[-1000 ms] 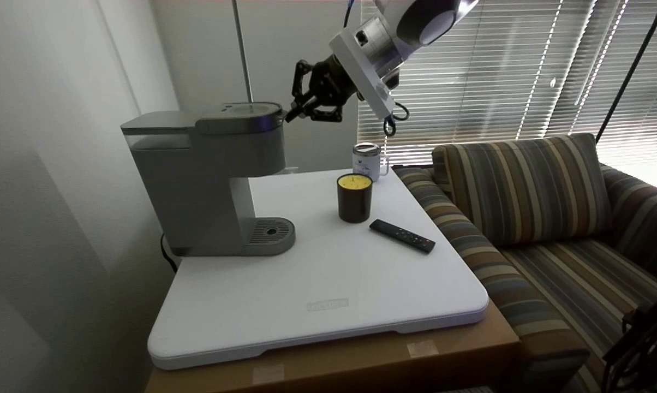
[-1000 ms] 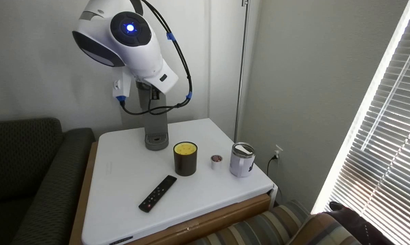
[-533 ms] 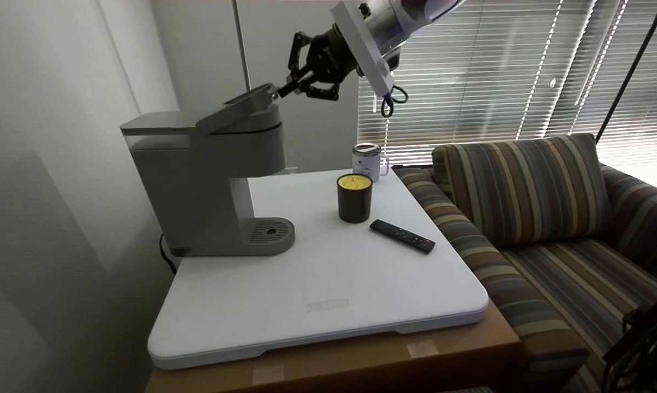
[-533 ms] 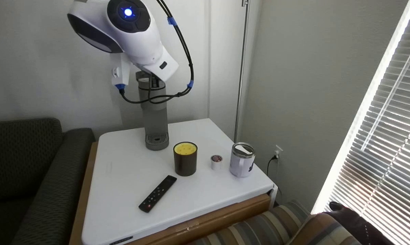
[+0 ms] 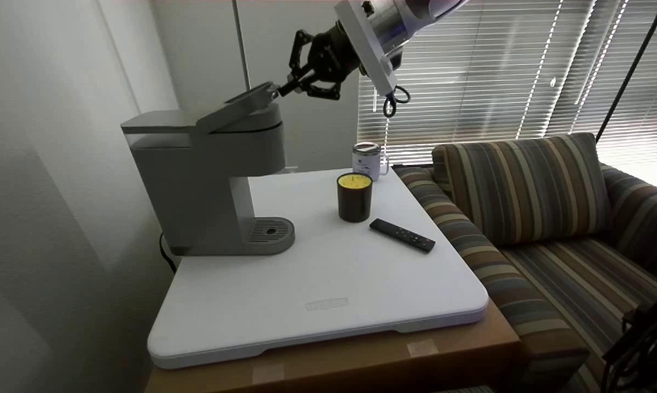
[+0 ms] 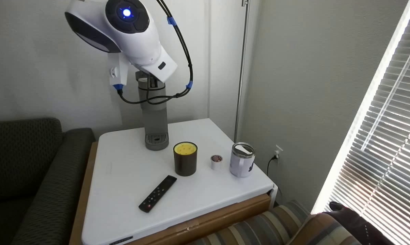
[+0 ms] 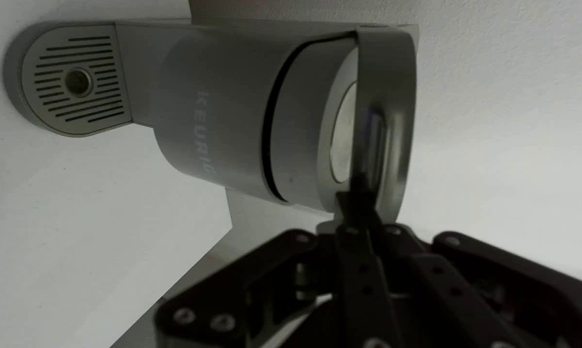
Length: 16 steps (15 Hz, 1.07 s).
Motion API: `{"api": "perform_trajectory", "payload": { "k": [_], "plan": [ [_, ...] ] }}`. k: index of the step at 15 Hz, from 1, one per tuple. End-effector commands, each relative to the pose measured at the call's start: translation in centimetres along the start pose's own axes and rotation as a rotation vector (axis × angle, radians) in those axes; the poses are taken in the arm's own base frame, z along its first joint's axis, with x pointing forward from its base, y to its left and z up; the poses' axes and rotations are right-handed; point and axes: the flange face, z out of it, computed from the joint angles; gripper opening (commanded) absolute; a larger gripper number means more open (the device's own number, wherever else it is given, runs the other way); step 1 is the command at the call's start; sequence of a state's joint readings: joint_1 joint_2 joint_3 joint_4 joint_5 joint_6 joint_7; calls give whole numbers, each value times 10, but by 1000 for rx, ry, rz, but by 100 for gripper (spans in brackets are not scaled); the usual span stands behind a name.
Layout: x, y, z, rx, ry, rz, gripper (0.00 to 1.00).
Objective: Open the lid of the coffee maker
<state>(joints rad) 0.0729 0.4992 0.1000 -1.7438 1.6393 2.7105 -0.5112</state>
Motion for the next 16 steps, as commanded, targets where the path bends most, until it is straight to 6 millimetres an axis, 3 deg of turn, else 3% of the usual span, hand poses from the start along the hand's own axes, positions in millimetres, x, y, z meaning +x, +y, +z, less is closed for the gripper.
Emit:
{"api": "perform_trajectory", "payload": {
  "k": [1, 16],
  "plan": [
    [-5, 5, -15, 14, -4, 5, 0],
    [-8, -5, -17, 110, 1, 6, 0]
  ]
}}
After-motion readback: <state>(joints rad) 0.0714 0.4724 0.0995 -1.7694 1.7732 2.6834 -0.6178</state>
